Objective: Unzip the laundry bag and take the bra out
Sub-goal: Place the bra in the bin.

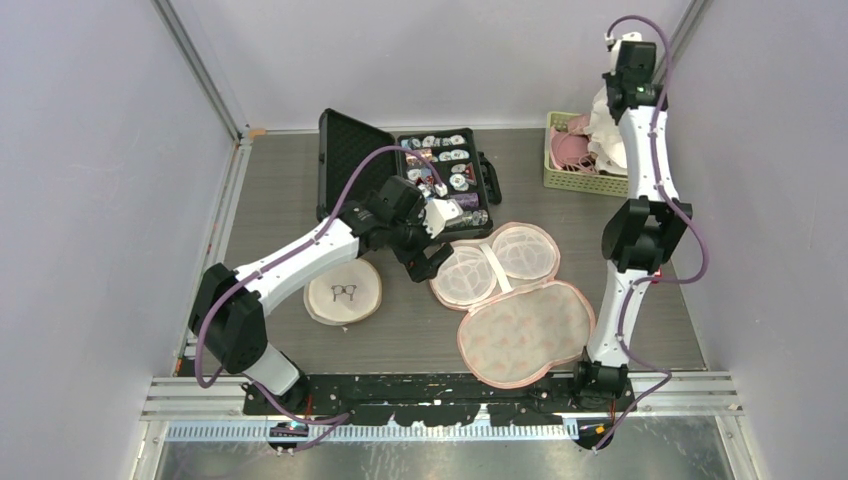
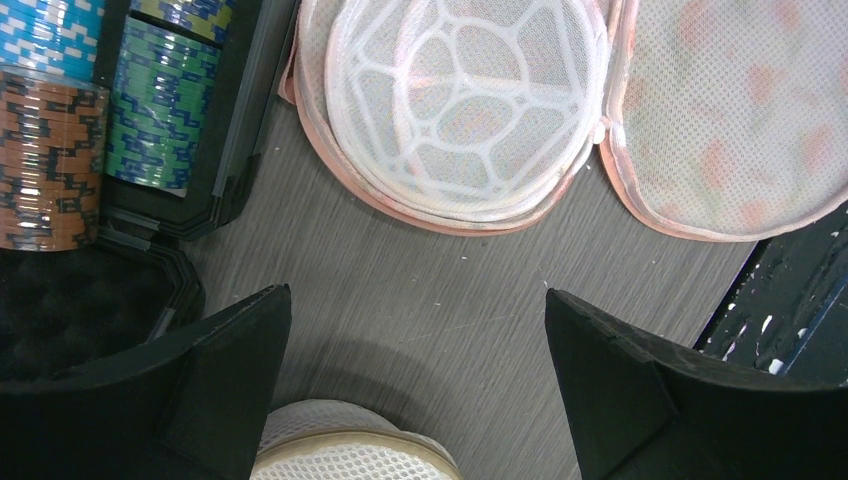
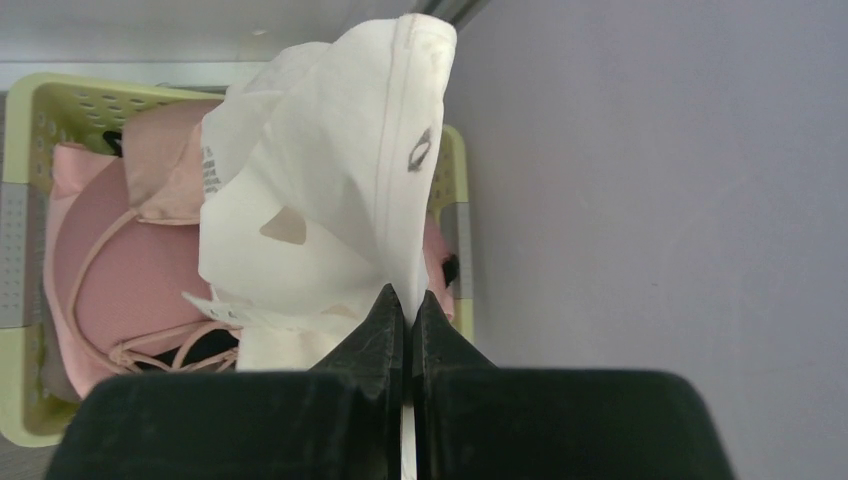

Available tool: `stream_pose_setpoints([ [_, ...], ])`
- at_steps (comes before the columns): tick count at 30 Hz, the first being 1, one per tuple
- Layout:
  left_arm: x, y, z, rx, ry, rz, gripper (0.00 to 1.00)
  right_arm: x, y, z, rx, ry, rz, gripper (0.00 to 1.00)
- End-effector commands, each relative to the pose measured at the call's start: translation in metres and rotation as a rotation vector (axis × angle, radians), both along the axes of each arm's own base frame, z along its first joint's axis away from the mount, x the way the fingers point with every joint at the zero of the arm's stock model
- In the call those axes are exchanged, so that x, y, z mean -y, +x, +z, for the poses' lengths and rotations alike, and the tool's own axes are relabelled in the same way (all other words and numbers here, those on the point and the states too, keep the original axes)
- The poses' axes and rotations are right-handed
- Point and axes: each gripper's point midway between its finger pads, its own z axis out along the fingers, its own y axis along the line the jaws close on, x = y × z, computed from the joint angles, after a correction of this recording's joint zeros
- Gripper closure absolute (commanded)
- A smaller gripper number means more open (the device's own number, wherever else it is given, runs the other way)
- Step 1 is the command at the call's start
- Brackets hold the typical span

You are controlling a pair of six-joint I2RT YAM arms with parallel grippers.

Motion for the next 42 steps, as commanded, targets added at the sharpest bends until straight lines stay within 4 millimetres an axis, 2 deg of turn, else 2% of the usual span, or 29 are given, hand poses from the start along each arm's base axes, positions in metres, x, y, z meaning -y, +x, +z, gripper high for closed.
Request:
stream_pose_setpoints([
  [1,0.002,0.002,0.019,0.009,-0.041,0.016,0.0,-0.013,0.016,-0.001,0.044,-0.029,-0.005,1.0],
  [8,-0.006,-0.003,0.012,-0.006,-0.034,0.031,0.0,-0.043,0.035,-0.034,-0.001,-0.05,0.053,1.0],
  [11,-0.01,-0.004,0.01,-0.01,-0.03,0.042,0.0,-0.054,0.044,-0.043,-0.015,-0.117,0.076,1.0],
  [12,-0.011,-0.004,0.01,-0.01,-0.03,0.043,0.0,-0.051,0.045,-0.047,-0.025,-0.15,0.075,1.0],
  [13,-0.011,-0.003,0.01,-0.008,-0.03,0.046,0.0,-0.068,0.05,-0.052,-0.042,-0.197,0.113,0.99],
  [17,-0.014,0.001,0.01,-0.001,-0.028,0.061,0.0,-0.083,0.059,-0.068,-0.078,-0.33,0.153,1.0],
  [22,-0.019,0.007,0.008,-0.001,-0.019,0.084,0.0,-0.099,0.063,-0.08,-0.102,-0.341,0.179,0.99],
  [26,-0.021,0.009,0.008,-0.007,-0.023,0.089,0.0,-0.11,0.06,-0.095,-0.143,-0.314,0.213,0.86],
  [31,-0.023,0.011,0.008,-0.013,-0.026,0.094,0.0,-0.112,0.054,-0.118,-0.2,-0.301,0.227,0.86],
  [34,-0.023,0.012,0.008,-0.016,-0.027,0.096,0.0,-0.11,0.052,-0.126,-0.221,-0.315,0.233,0.96],
  [35,-0.024,0.012,0.008,-0.016,-0.026,0.097,0.0,-0.108,0.052,-0.128,-0.223,-0.326,0.229,0.99],
  [39,-0.025,0.012,0.01,-0.018,-0.028,0.099,0.0,-0.093,0.052,-0.133,-0.248,-0.373,0.202,1.0],
  [42,-0.026,0.012,0.01,-0.019,-0.025,0.103,0.0,-0.078,0.051,-0.127,-0.245,-0.404,0.173,1.0],
])
